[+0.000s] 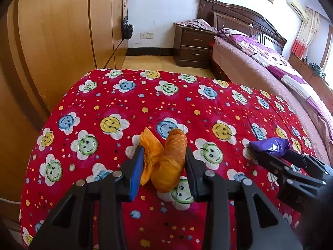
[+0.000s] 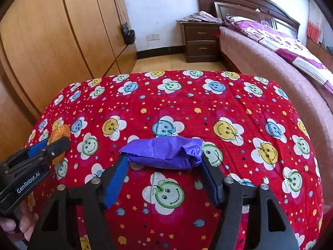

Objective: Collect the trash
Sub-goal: 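Grasp the purple plastic bag with the right tool, then carry the purple bag over the bucket with the right tool while the left tool carries the orange bag, then open the right tool to drop the purple bag into the bucket while the left tool holds the orange bag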

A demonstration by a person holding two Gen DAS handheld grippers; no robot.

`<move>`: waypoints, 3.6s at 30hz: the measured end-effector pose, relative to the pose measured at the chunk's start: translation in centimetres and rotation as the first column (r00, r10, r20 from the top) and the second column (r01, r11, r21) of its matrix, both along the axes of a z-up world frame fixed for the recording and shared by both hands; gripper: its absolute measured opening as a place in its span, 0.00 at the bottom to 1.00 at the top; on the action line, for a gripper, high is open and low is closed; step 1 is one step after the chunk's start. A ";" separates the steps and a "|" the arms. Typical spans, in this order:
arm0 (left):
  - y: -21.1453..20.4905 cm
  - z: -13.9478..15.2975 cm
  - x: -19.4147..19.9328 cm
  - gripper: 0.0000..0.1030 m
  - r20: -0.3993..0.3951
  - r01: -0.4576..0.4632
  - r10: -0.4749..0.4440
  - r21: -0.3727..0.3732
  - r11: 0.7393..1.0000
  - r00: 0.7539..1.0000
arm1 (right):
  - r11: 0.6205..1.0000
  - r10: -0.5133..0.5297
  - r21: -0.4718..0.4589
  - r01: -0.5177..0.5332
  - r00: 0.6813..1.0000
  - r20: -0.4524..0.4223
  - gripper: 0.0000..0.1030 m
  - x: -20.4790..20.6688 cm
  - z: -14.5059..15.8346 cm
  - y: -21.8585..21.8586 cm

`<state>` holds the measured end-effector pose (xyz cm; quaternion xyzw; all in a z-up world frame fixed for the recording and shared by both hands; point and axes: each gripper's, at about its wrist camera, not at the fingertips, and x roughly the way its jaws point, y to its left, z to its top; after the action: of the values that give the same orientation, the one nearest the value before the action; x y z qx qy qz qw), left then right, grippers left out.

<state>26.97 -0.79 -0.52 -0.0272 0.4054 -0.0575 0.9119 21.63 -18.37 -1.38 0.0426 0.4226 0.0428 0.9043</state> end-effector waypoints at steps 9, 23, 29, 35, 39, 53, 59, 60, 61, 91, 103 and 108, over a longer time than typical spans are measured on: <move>-0.1 1.3 -1.2 0.37 0.010 0.022 -0.022 -0.020 1.000 1.000 | 0.999 -0.015 0.053 0.012 0.999 0.040 0.60 -2.7 2.0 -1.4; -2.3 6.3 -8.0 0.37 0.094 0.135 -0.128 -0.076 0.988 0.987 | 0.987 -0.051 0.155 0.032 0.991 0.121 0.60 -12.3 7.2 -3.8; -3.7 7.3 -11.6 0.37 0.108 0.180 -0.168 -0.118 0.977 0.980 | 0.982 -0.081 0.184 0.049 0.982 0.168 0.60 -16.7 8.8 -5.1; -5.0 8.1 -14.9 0.37 0.121 0.222 -0.205 -0.150 0.963 0.971 | 0.973 -0.134 0.210 0.092 0.971 0.196 0.60 -20.9 9.6 -6.7; -6.2 8.4 -16.8 0.37 0.122 0.252 -0.234 -0.161 0.954 0.965 | 0.967 -0.176 0.217 0.131 0.964 0.202 0.60 -23.8 9.9 -8.2; -9.0 9.6 -21.5 0.37 0.139 0.343 -0.320 -0.196 0.919 0.937 | 0.939 -0.306 0.229 0.255 0.926 0.222 0.61 -31.2 9.8 -13.0; -11.0 10.3 -22.8 0.37 0.154 0.402 -0.377 -0.194 0.895 0.913 | 0.928 -0.341 0.233 0.290 0.913 0.223 0.61 -32.9 9.5 -14.4; -11.3 10.3 -23.0 0.37 0.154 0.411 -0.386 -0.195 0.890 0.909 | 0.925 -0.349 0.236 0.297 0.911 0.222 0.61 -33.2 9.4 -14.6; -11.6 10.3 -23.1 0.37 0.155 0.418 -0.393 -0.195 0.887 0.906 | 0.923 -0.355 0.237 0.303 0.908 0.221 0.61 -33.5 9.3 -14.9; -23.0 7.6 -26.2 0.37 0.120 0.643 -0.632 -0.133 0.754 0.766 | 0.791 -0.606 0.225 0.569 0.779 0.163 0.62 -38.9 4.9 -24.0; -27.0 6.6 -26.7 0.37 0.101 0.701 -0.694 -0.102 0.706 0.713 | 0.770 -0.631 0.248 0.588 0.759 0.158 0.69 -39.5 4.1 -25.1; -28.9 6.2 -27.3 0.37 0.102 0.739 -0.732 -0.080 0.669 0.673 | 0.752 -0.653 0.261 0.605 0.738 0.171 0.69 -40.3 4.2 -25.8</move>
<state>-0.29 -29.67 5.70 0.0881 0.3498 -0.4439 0.8202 -18.70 -44.17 2.81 0.2626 0.2592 -0.2217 0.9026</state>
